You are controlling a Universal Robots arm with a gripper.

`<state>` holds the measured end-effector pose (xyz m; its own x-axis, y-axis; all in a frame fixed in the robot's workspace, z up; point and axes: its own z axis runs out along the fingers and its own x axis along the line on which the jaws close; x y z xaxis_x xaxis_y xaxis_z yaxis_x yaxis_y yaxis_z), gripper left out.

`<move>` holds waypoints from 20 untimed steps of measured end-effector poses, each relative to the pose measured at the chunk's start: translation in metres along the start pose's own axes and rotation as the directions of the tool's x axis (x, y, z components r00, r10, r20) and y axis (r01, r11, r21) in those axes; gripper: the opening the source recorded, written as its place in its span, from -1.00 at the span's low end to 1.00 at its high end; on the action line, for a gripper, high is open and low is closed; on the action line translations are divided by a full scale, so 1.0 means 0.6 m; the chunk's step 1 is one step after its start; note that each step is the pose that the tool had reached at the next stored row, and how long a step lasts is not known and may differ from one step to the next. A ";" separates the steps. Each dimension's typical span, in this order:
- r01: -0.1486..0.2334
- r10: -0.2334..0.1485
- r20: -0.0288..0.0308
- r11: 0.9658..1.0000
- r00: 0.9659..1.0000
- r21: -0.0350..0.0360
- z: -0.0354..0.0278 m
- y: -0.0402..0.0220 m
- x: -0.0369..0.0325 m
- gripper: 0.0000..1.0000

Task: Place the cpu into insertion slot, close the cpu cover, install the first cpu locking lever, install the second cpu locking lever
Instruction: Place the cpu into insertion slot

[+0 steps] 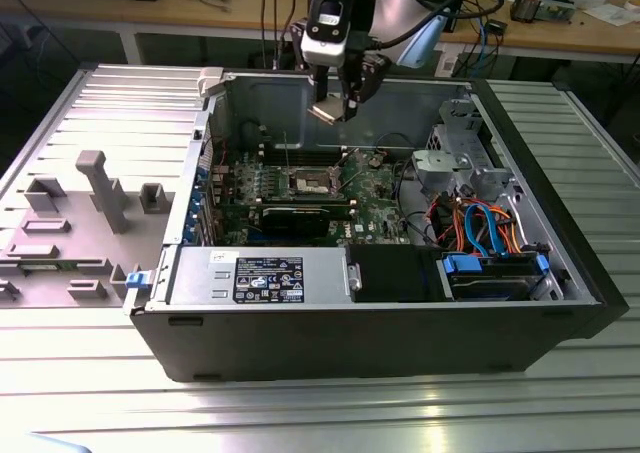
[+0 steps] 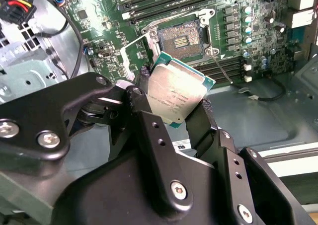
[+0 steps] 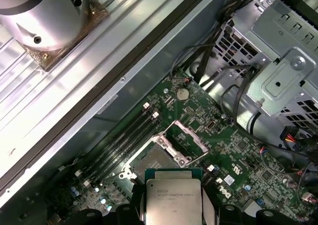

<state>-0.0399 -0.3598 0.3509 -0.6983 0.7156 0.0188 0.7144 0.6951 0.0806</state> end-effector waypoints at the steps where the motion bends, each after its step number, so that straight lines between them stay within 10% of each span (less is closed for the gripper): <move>1: -0.004 0.004 0.000 1.000 1.000 0.000 0.000 0.000 0.000 0.09; 12: -0.012 0.012 0.001 1.000 1.000 0.000 0.001 -0.001 0.001 0.09; 20: -0.098 0.098 0.008 0.995 0.995 -0.002 0.003 -0.001 0.000 0.09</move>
<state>-0.0403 -0.3598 0.3490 -0.6245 0.7808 0.0187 0.7793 0.6214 0.0804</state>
